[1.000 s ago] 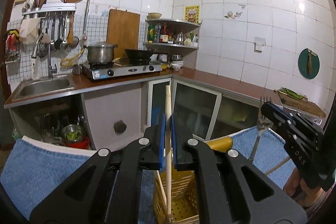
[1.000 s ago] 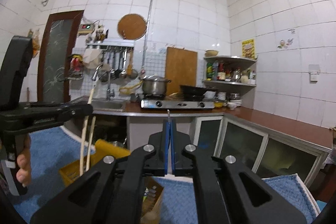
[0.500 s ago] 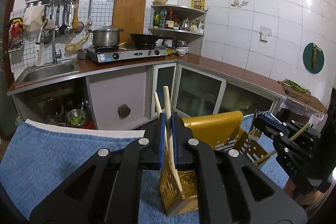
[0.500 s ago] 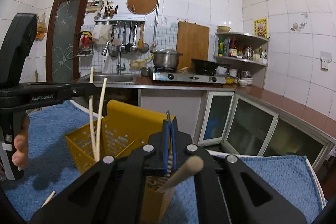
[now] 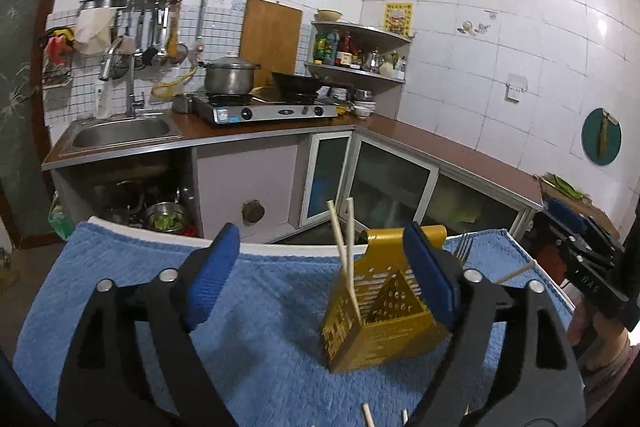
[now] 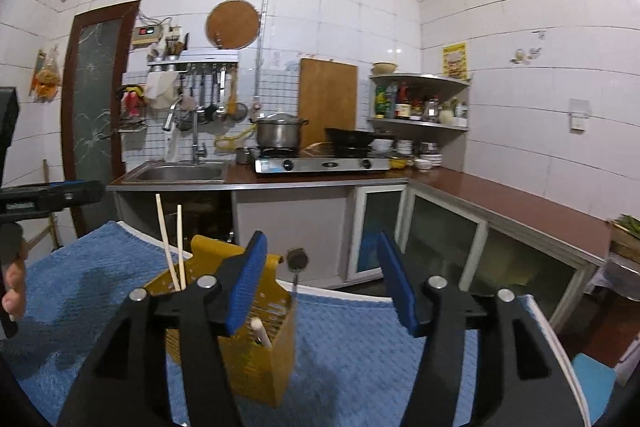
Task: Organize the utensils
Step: 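Open both tools and withdraw them from the caddy toward the towel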
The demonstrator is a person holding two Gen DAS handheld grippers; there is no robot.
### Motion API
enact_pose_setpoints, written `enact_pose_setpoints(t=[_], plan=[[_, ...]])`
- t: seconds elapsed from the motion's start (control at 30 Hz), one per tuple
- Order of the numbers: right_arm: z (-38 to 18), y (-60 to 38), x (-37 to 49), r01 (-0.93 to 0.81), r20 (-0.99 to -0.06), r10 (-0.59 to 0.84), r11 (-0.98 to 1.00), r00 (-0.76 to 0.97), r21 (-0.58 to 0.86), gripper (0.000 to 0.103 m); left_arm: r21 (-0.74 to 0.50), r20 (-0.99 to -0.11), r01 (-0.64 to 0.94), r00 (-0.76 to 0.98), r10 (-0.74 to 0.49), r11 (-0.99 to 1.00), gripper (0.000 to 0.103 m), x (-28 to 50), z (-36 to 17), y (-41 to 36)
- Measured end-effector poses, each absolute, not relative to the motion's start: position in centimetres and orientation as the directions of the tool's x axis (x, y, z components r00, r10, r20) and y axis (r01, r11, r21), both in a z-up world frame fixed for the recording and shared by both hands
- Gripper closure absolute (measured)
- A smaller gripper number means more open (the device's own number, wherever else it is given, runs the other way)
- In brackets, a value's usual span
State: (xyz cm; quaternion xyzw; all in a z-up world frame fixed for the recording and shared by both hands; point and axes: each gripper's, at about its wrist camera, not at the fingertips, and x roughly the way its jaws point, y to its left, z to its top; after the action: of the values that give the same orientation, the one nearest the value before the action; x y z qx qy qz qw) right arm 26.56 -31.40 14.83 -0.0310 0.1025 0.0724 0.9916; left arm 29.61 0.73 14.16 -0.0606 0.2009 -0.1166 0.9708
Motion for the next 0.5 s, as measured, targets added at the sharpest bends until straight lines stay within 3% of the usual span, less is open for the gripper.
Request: enact_pose_setpoints(t=[0.23, 0.5], plan=[[13.8, -31.6, 22.3, -0.073, -0.242, 0.065, 0.997, 0.968, -0.026, 0.029, -0.156, -0.438, 0.178, 0.869, -0.230, 0.972, 0.006, 26.8, 12.1, 2.1], [8.0, -30.9, 20.0, -0.004, -0.390, 0.003, 1.000, 0.921, -0.002, 0.026, -0.115, -0.520, 0.125, 0.837, -0.167, 0.985, 0.005, 25.0, 7.5, 1.8]])
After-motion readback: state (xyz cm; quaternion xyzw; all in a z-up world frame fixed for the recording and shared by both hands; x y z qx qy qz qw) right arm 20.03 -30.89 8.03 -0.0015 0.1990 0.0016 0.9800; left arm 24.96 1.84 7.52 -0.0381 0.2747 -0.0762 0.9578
